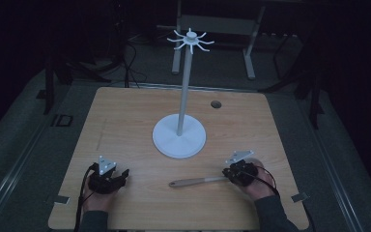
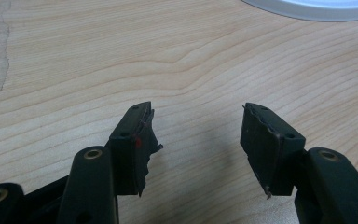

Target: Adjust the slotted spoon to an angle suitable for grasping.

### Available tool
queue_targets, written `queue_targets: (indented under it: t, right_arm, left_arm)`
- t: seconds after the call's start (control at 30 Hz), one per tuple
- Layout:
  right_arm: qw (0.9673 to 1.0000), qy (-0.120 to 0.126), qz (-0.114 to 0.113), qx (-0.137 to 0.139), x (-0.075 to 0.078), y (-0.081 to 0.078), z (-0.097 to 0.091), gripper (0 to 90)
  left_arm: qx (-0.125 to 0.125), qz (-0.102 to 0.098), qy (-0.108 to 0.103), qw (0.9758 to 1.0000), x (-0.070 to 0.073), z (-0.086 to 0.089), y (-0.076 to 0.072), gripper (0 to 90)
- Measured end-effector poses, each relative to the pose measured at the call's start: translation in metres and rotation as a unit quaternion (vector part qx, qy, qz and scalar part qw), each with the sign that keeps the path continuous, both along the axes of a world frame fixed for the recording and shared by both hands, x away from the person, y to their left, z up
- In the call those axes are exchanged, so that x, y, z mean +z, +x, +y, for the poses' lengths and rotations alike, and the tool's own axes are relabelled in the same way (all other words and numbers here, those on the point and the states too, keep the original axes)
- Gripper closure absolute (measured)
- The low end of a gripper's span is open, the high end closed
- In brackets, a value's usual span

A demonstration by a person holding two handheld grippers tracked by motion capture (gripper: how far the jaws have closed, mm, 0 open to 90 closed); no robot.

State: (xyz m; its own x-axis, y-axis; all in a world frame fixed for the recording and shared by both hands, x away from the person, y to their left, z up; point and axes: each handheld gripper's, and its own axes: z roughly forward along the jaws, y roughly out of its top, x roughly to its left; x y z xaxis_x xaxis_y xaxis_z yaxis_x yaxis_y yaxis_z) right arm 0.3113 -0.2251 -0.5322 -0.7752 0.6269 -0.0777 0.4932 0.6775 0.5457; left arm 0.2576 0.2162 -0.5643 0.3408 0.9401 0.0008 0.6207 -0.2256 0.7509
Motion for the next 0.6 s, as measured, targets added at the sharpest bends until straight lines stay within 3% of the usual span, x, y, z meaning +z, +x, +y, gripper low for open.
queue_targets:
  t: [0.13,0.27,0.33,0.4,0.43,0.6]
  right_arm:
    - [0.9987,0.02,-0.011,0.046,0.002,-0.005,0.013,73.8]
    - [0.9956,0.037,-0.004,0.087,0.002,-0.006,0.026,68.2]
    - [0.9927,0.043,0.01,0.112,0.001,-0.006,0.032,64.7]
    - [0.9919,0.041,0.01,0.12,0.0,-0.006,0.035,63.7]
    - [0.9895,0.033,0.013,0.14,-0.002,-0.004,0.042,62.9]
    - [0.9852,0.009,0.022,0.17,-0.008,0.0,0.054,62.0]
  left_arm:
    - [0.0,0.0,0.0,1.0,0.0,0.0,0.0,44.0]
    - [0.0,-0.003,0.0,1.0,0.001,0.0,0.0,44.0]
    - [0.0,-0.003,-0.001,1.0,0.001,0.001,0.0,44.0]
    - [0.0,-0.003,0.0,1.0,0.001,0.001,0.0,44.0]
    - [0.0,-0.003,0.0,1.0,0.001,0.001,0.0,44.0]
    - [0.0,-0.004,0.0,1.0,0.002,0.001,0.0,43.9]
